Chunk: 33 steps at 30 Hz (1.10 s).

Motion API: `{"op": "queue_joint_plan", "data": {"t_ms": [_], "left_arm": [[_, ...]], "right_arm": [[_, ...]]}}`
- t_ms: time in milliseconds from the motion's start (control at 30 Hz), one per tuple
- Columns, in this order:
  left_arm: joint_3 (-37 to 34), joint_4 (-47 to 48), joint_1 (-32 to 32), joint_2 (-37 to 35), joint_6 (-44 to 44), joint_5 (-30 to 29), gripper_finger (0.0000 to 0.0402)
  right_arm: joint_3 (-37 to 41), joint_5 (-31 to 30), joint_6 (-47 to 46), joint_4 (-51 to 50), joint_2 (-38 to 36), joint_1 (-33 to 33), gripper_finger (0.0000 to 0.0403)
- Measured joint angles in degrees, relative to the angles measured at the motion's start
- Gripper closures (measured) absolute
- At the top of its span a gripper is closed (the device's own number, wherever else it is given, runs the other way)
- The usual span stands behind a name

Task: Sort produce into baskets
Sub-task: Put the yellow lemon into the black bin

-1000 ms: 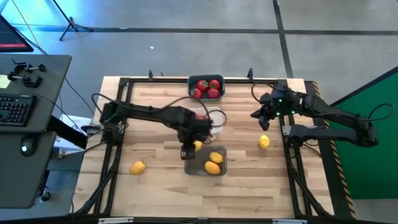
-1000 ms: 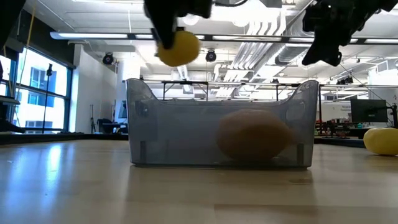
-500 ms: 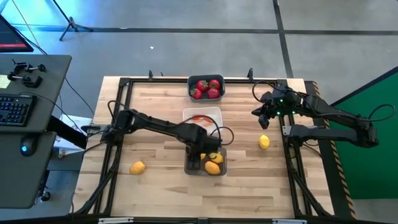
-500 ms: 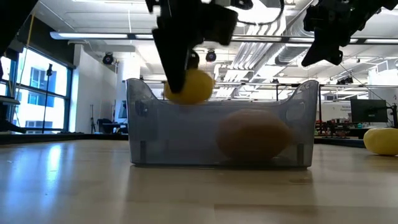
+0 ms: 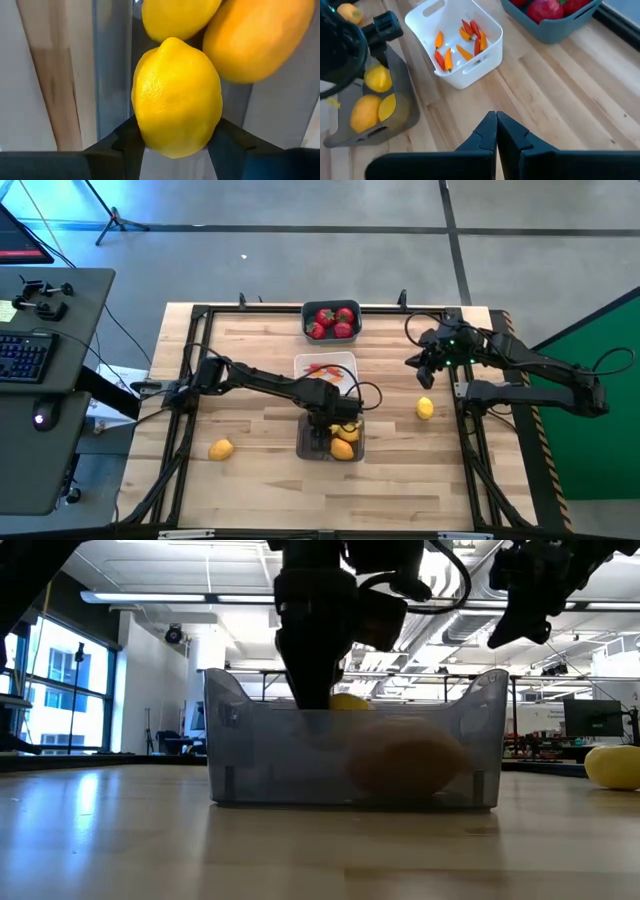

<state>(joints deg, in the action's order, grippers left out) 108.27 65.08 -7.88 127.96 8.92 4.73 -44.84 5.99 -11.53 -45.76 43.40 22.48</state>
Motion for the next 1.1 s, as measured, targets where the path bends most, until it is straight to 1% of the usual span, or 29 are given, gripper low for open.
{"op": "queue_joint_plan", "data": {"t_ms": [133, 233, 333, 467, 567, 633, 733, 867, 933, 1100], "left_arm": [[0.30, -0.94, 0.00, -0.39, 0.51, -0.91, 0.0205], [1.56, -0.59, 0.00, -0.39, 0.97, -0.98, 0.0180], [2.27, -0.48, 0.00, -0.41, 0.86, -1.00, 0.0159], [3.74, 0.55, 0.00, -0.41, -0.20, -1.03, 0.0147], [5.05, 0.53, 0.00, -1.44, -0.50, -1.17, 0.0156], [5.01, -2.40, 0.00, -3.56, -0.53, -1.44, 0.0168], [5.01, -6.52, 0.16, -7.10, -0.08, -1.87, 0.0190], [4.93, -11.85, 0.84, -9.48, 0.44, -2.27, 0.0211], [4.92, -14.38, 1.26, -10.48, -0.01, -1.74, 0.0218], [4.92, -20.02, 1.99, -10.42, -0.43, 2.16, 0.0232]], "right_arm": [[-0.04, 1.07, -1.81, -2.92, 0.02, 0.00, 0.0401], [-0.04, 1.18, -3.20, -6.47, 0.02, -0.02, 0.0387], [-0.04, 0.20, -4.39, -10.06, 0.02, -0.02, 0.0352], [-0.04, 0.33, -8.82, -14.02, 0.02, -0.02, 0.0281], [-0.04, 1.59, -14.86, -18.70, 0.02, -0.02, 0.0224], [-0.04, 1.78, -18.72, -22.01, 0.02, -0.36, 0.0190], [-0.04, 1.65, -25.77, -25.96, 0.02, -2.10, 0.0156], [-0.04, 0.66, -35.98, -28.60, 0.07, -6.40, 0.0143], [-0.04, -1.27, -40.97, -28.76, 0.21, -9.19, 0.0141], [-0.04, -8.16, -51.71, -29.00, 2.15, -16.61, 0.0141]]}}
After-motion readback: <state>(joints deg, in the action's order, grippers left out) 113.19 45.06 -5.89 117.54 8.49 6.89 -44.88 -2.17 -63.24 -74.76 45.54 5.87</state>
